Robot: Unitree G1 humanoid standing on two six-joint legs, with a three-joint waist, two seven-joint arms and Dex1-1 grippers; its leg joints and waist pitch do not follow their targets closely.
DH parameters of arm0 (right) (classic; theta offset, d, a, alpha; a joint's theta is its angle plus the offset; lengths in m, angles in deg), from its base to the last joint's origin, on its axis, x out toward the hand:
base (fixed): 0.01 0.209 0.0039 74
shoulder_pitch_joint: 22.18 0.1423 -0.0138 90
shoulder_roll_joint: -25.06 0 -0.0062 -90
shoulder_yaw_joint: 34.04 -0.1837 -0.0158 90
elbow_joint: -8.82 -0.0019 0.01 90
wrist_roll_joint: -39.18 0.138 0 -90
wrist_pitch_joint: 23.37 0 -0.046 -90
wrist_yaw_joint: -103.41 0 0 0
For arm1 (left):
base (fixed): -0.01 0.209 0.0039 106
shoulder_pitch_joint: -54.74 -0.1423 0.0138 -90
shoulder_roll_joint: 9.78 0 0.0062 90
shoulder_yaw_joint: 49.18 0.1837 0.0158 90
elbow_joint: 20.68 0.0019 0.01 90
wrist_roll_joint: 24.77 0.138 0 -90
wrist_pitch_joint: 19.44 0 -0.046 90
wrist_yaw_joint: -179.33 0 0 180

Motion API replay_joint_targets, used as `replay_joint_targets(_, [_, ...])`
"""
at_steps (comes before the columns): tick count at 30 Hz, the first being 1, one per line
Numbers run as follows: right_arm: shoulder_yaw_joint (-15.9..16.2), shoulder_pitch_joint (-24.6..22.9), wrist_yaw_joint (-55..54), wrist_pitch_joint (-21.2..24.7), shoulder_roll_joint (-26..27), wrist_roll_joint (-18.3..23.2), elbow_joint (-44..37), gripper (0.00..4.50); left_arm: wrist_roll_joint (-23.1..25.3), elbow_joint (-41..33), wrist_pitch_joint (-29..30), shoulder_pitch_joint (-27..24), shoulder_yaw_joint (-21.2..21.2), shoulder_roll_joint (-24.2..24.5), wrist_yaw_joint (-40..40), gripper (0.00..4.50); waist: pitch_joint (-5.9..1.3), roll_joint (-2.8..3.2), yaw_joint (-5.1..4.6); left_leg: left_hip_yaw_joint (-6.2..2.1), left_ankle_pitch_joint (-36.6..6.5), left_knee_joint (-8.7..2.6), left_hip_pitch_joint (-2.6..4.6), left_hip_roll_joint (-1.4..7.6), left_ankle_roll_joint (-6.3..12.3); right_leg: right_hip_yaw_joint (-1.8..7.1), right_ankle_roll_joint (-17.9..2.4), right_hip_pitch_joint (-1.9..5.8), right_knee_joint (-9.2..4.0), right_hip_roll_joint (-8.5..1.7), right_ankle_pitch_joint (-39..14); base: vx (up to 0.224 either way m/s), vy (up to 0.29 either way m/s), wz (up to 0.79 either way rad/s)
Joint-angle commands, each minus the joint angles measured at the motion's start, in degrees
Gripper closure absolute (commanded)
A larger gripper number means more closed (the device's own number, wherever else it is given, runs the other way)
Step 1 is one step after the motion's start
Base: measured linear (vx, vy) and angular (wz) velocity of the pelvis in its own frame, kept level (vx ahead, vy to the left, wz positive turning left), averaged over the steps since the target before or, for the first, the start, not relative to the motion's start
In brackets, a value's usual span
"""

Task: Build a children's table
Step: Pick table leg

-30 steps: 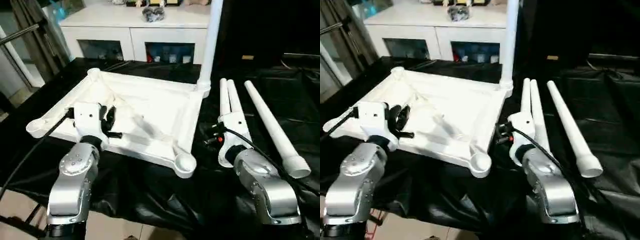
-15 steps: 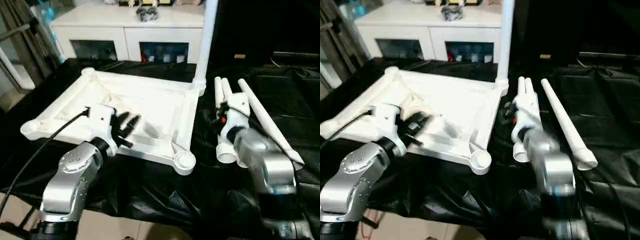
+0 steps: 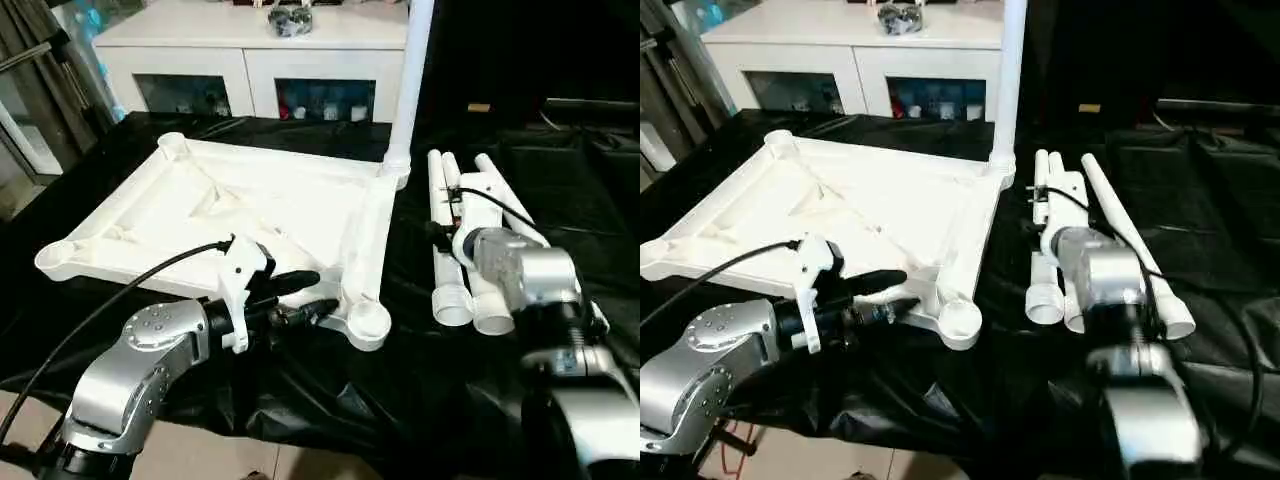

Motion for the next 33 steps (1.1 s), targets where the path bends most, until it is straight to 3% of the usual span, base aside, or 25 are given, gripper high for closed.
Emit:
replay_joint_targets(1, [0.9, 1.6, 0.2, 1.4, -0.1, -0.6, 1.8, 1.18, 0.7, -0.9, -0.2, -0.1, -0.1, 1.1, 0.2, 1.23, -3.48, -0.96, 0.26, -0.28, -1.9, -3.33, 0.66, 2.38, 1.43, 2.91, -11.7, 2.75, -4.04, -5.54, 4.6, 0.000, 0.000, 0.00])
replay_joint_targets(3, [1.5, 2.8, 1.1, 2.2, -0.2, -0.9, 3.9, 1.06, 1.5, -0.8, -1.1, -0.3, -0.1, 1.7, -0.2, 1.30, -3.48, -1.20, 0.30, -0.19, -1.3, -3.27, 0.60, 2.34, 1.63, 2.95, -12.0, 2.78, -3.97, -5.53, 5.6, 0.000, 0.000, 0.00])
replay_joint_targets(4, [1.1, 3.3, 2.1, 2.3, 0.0, -0.2, 4.9, 1.04, 1.7, -0.5, -1.4, -0.3, -0.1, 1.8, -0.5, 1.03, -3.47, -1.22, 0.26, -0.19, -1.3, -3.27, 0.59, 2.34, 1.64, 2.98, -12.1, 2.78, -3.91, -5.52, 5.8, 0.000, 0.000, 0.00])
replay_joint_targets(9, [-0.2, 5.6, 3.6, 1.4, -0.3, 0.9, 9.8, 1.04, 1.8, 0.1, -1.9, -0.1, 0.3, 1.9, -0.8, 0.76, -3.47, -1.42, 0.47, -0.11, -0.3, -3.18, 0.65, 2.49, 1.87, 2.98, -13.0, 2.78, -3.66, -5.55, 8.2, 0.000, 0.000, 0.00])
replay_joint_targets(11, [-0.6, 6.6, 4.4, 1.1, -0.5, 1.4, 12.0, 1.04, 1.8, 0.1, -2.0, 0.0, 0.4, 2.0, -0.8, 0.39, -3.43, -1.64, 0.56, -0.01, -0.8, -3.15, 0.65, 2.49, 1.97, 3.02, -13.4, 2.79, -3.70, -5.63, 8.1, 0.000, 0.000, 0.00])
replay_joint_targets(14, [-0.5, 7.4, 4.9, 1.0, -0.8, 1.2, 13.8, 1.04, 1.8, 0.2, -2.3, -0.1, 0.6, 2.0, -0.8, 0.40, -3.39, -1.70, 0.77, 0.02, -0.6, -3.16, 0.68, 2.55, 2.16, 2.98, -13.6, 2.75, -3.61, -5.61, 7.8, 0.000, 0.000, 0.00])
replay_joint_targets(17, [-0.6, 8.4, 5.8, 0.9, -1.2, 1.2, 16.5, 1.04, 1.9, 0.2, -2.7, -0.2, 0.9, 2.1, -0.8, 0.03, -3.42, -1.85, 0.99, 0.14, -1.0, -3.12, 0.74, 2.57, 2.06, 2.99, -13.7, 2.67, -3.59, -5.59, 7.4, 0.000, 0.000, 0.00])
replay_joint_targets(18, [-0.7, 8.7, 6.0, 0.9, -1.2, 1.3, 17.1, 1.34, 1.9, 0.2, -2.7, -0.2, 1.0, 2.1, -0.8, 0.01, -3.32, -1.80, 1.15, 0.19, -1.3, -3.15, 0.74, 2.57, 2.05, 3.01, -13.7, 2.64, -3.69, -5.63, 6.9, 0.000, 0.000, 0.00])
replay_joint_targets(22, [-0.4, 9.5, 7.6, -0.3, -1.6, 0.9, 21.3, 1.47, 2.4, 0.1, -3.2, -0.4, 1.4, 2.4, -0.8, 0.01, -3.39, -1.97, 1.34, 0.20, -1.3, -3.15, 0.70, 2.68, 1.94, 2.94, -13.7, 2.64, -3.58, -5.72, 6.8, 0.000, 0.000, 0.00])
replay_joint_targets(25, [0.0, 9.9, 7.9, -0.8, -1.8, 0.4, 22.8, 1.84, 2.6, 0.0, -3.4, -0.6, 1.4, 2.5, -1.0, 0.01, -3.32, -2.31, 1.30, 0.29, -1.5, -3.22, 0.77, 2.75, 1.79, 2.89, -13.7, 2.54, -3.59, -5.65, 6.2, 0.000, 0.000, 0.00])
replay_joint_targets(33, [0.1, 11.4, 9.1, -0.3, -2.1, 0.2, 26.4, 2.39, 2.3, -0.5, -3.6, -0.8, 1.6, 3.0, -0.5, 0.01, -3.32, -2.41, 1.36, 0.37, -1.5, -3.18, 0.75, 2.75, 1.53, 2.89, -13.8, 2.53, -3.50, -5.59, 6.8, 0.000, 0.000, 0.00])
